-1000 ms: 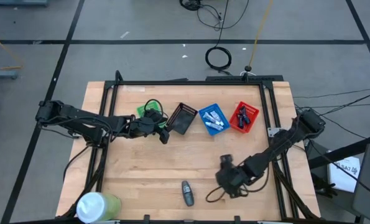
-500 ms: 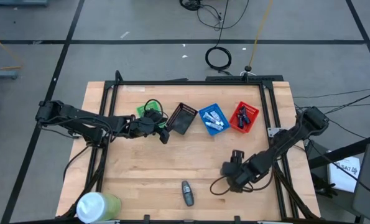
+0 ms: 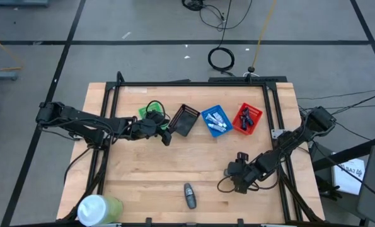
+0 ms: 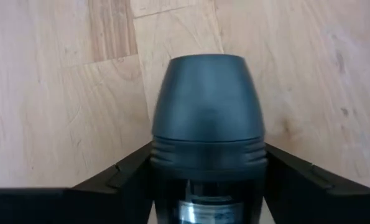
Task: Pick & Place Travel size toiletries
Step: Put the right black roll-on deodorant into the black bin
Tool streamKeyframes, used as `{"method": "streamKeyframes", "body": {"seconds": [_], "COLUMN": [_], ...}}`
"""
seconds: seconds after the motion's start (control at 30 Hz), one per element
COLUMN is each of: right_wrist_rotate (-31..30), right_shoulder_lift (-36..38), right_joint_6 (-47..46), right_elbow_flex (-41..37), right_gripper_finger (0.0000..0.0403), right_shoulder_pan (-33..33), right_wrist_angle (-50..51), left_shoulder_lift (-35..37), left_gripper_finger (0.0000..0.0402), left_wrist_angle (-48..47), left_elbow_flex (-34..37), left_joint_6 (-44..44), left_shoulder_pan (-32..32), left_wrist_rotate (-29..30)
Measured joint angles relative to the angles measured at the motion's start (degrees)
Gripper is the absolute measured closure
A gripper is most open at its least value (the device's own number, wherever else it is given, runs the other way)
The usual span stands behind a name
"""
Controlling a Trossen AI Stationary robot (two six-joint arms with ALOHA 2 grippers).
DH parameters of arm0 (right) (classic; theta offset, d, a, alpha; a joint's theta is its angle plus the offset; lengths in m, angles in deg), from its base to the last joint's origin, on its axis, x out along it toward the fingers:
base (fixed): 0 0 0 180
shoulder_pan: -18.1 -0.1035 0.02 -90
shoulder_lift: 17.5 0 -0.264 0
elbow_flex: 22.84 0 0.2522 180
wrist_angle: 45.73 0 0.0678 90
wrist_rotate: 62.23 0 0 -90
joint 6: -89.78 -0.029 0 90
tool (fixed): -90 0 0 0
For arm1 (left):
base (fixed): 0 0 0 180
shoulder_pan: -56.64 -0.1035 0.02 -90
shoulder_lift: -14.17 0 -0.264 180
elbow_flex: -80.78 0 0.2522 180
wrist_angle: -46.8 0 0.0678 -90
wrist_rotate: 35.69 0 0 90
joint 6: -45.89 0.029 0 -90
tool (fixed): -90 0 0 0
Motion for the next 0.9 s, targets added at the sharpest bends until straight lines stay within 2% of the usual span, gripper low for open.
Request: {"method": "streamKeyframes", "body": {"seconds": [0.13,0.33,0.43,0.6,0.67,0.77,0.9], "right_wrist_rotate": [0.08,-0.2,-6.81,-24.15,-29.11,-30.89,-30.84], "right_shoulder_lift": [1.13,4.69,7.21,8.32,8.3,8.27,8.27], "right_joint_6": [0.2,1.73,6.34,18.85,23.61,29.92,37.78], "right_elbow_flex": [-0.1,-0.5,-0.39,-0.35,-0.31,-0.31,-0.31], "right_gripper_finger": [0.0202,0.0202,0.0202,0.0202,0.0202,0.02,0.0201], "right_shoulder_pan": [0.03,0.09,0.01,0.16,0.43,1.47,2.25], "right_wrist_angle": [-1.33,-3.65,-8.77,-19.27,-23.93,-31.63,-41.02], "left_shoulder_lift": [-0.38,-3.71,-5.81,-9.15,-10.7,-13.49,-18.18], "left_gripper_finger": [0.0135,0.0135,0.0135,0.0135,0.0135,0.0135,0.0135], "left_wrist_angle": [-0.3,2.01,7.7,21.5,26.55,32.64,42.5], "left_elbow_flex": [0.0,0.02,0.02,0.04,0.04,0.04,0.04], "left_joint_6": [-0.79,-1.18,3.73,14.75,18.29,22.37,29.62], "left_shoulder_pan": [0.0,0.0,0.0,0.51,1.35,3.08,5.82], "left_wrist_rotate": [-0.35,-5.04,-9.13,-17.14,-20.59,-24.87,-26.37]}}
